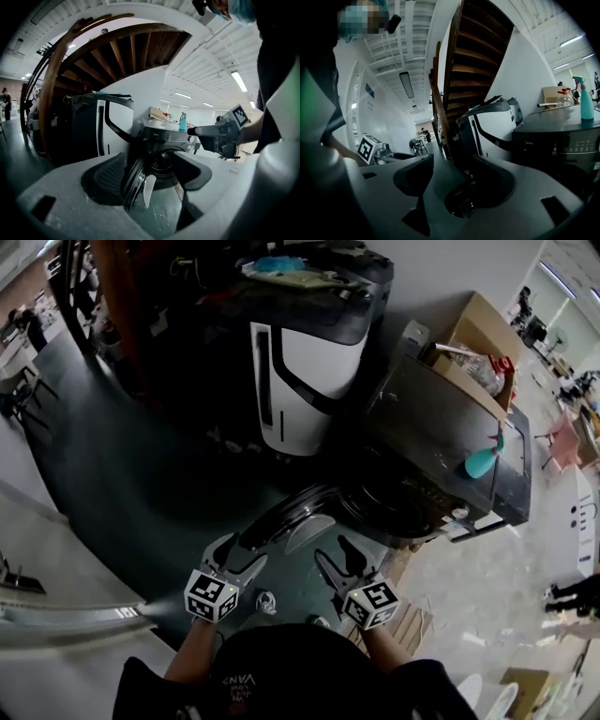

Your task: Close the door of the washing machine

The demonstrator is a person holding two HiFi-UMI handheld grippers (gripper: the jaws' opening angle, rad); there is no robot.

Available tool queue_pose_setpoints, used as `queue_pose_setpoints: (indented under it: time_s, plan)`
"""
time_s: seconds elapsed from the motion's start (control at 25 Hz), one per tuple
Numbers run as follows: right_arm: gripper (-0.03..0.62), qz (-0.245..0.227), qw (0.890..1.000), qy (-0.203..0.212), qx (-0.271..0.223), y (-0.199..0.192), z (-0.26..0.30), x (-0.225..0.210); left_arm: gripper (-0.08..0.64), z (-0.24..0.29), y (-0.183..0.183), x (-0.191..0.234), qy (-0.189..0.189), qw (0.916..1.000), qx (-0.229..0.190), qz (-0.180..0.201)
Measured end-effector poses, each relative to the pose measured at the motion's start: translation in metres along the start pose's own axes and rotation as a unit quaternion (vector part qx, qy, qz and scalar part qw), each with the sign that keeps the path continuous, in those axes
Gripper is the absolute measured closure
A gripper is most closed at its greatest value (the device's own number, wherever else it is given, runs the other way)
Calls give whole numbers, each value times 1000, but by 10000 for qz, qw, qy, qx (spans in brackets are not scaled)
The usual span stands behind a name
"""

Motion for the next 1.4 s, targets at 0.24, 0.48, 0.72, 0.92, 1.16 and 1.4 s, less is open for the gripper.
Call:
queue_pose_setpoints:
  time_s: [0.24, 0.48, 0.72, 0.92, 1.16, 1.4]
  plan:
    - [350, 451, 9960, -757, -154, -9, 7, -5, 241, 48, 0, 35, -573, 9965, 288, 531]
    - [353, 834, 9883, -1258, -204, -21, 2, -14, 241, 109, -20, 57, -898, 9883, 844, 898]
    - [354, 946, 9826, -1592, -117, -39, -13, -31, 230, 163, -56, 65, -1136, 9737, 1692, 1020]
    - [356, 1115, 9786, -1722, 177, -56, -32, -49, 204, 209, -83, 73, -1178, 9578, 2433, 978]
    - [357, 1486, 9675, -2025, 289, -79, -61, -70, 195, 240, -107, 72, -1222, 9390, 3073, 947]
    - [364, 1567, 9645, -2100, 314, -87, -78, -93, 186, 251, -120, 64, -1067, 9306, 3394, 862]
Point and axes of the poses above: the fingertips, and each gripper's own axes: z forward along the fingers, x to its left, y out of its top, the point moved 2 cm from there along -z, backward along the fingers, and after that the axes turned 8 degrees about x, right-handed, at the moved point
